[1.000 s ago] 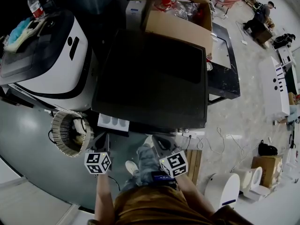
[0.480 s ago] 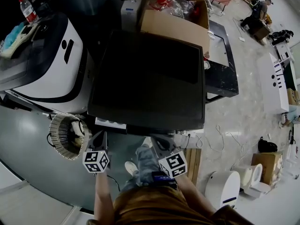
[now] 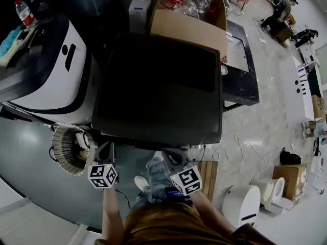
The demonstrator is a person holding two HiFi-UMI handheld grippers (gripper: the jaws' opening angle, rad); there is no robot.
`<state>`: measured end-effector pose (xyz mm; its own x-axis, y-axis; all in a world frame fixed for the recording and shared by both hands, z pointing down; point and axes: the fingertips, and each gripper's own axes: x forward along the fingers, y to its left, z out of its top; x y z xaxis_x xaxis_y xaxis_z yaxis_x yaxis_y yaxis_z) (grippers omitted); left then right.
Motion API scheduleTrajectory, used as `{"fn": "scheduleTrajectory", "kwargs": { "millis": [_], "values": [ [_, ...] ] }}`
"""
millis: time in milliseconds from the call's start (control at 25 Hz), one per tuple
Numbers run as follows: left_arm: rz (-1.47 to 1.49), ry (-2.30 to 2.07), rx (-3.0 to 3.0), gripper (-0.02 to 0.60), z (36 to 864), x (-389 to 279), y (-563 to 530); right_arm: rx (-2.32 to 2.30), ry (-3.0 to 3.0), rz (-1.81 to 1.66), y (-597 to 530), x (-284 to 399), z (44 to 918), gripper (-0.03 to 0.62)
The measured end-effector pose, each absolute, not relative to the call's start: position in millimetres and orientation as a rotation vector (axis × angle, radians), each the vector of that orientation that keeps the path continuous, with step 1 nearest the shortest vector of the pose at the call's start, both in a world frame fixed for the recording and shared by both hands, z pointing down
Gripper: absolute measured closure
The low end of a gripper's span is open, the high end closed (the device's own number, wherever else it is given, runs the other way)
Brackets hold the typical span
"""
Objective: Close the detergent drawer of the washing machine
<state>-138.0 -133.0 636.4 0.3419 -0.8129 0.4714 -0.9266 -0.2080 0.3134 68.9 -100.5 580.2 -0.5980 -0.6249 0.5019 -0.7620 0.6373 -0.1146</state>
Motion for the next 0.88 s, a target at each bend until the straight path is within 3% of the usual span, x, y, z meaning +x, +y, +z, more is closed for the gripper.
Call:
{"fn": "scheduleTrajectory", "kwargs": {
  "millis": [880],
  "values": [
    [0.244,-1.573,2.037,0.555,641.8,-136.0,-149.2,1.034,-2.461,0.405,-107.0,56.7,571.9,0.582]
  ]
}}
